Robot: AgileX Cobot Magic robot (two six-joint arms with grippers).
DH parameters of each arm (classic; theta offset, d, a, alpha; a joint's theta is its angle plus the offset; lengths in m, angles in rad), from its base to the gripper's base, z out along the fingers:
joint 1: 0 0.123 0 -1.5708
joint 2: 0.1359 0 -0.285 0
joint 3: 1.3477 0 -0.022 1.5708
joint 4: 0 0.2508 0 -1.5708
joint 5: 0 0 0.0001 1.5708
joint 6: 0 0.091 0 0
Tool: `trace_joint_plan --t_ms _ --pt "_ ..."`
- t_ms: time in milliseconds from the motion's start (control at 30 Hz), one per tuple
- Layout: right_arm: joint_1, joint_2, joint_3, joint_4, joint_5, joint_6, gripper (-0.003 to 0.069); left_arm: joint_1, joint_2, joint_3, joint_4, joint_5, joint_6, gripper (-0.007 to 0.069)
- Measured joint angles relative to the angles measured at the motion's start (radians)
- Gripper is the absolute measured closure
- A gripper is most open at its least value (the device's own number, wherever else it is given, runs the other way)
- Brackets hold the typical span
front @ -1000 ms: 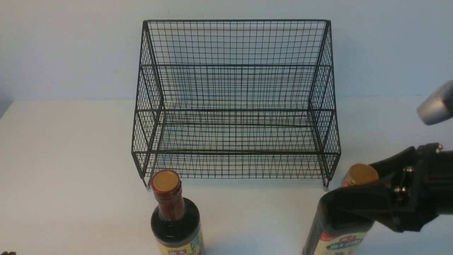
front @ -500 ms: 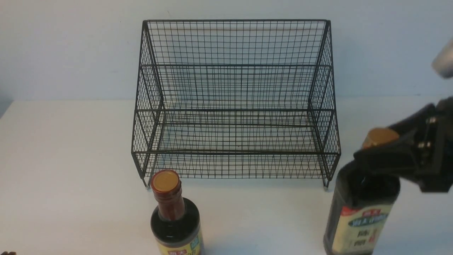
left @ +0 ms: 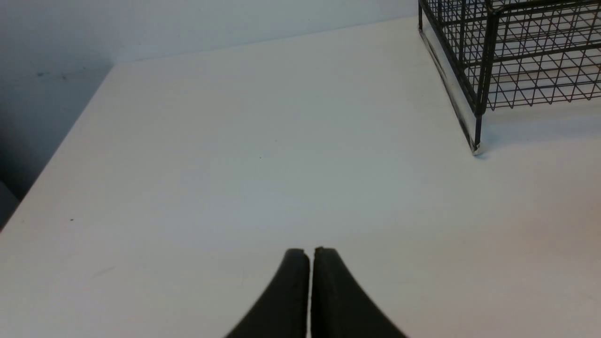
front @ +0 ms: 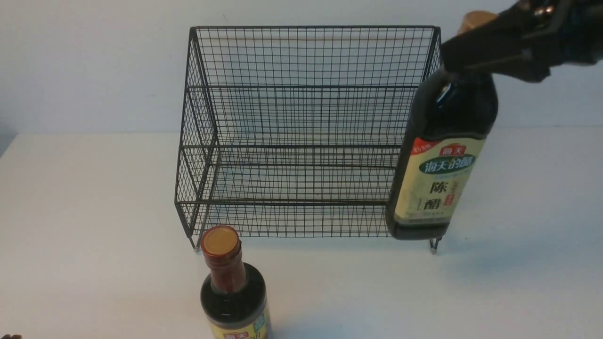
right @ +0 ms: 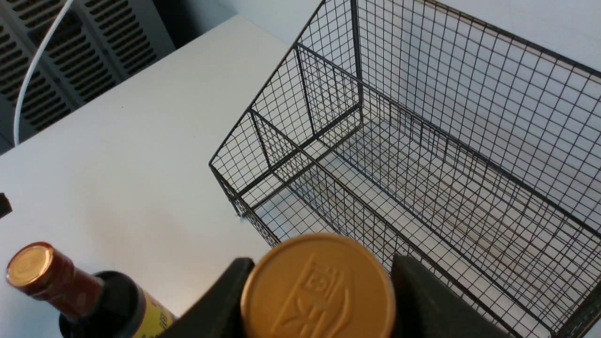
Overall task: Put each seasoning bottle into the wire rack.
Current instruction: Use the right arm to put the condiment bottle back on the shelf
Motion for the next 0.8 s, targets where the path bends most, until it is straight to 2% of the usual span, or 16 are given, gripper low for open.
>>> trace_joint_plan --t_ms 233,800 --pt "0.019 0.152 -0.136 -0.057 -0.085 0.076 0.0322 0.000 0.000 0.000 0.000 0.000 0.000 0.0629" --pt "0.019 0.252 -0.142 -0.095 -0.106 0.083 0.0323 0.000 0.000 0.000 0.000 0.000 0.000 0.0629"
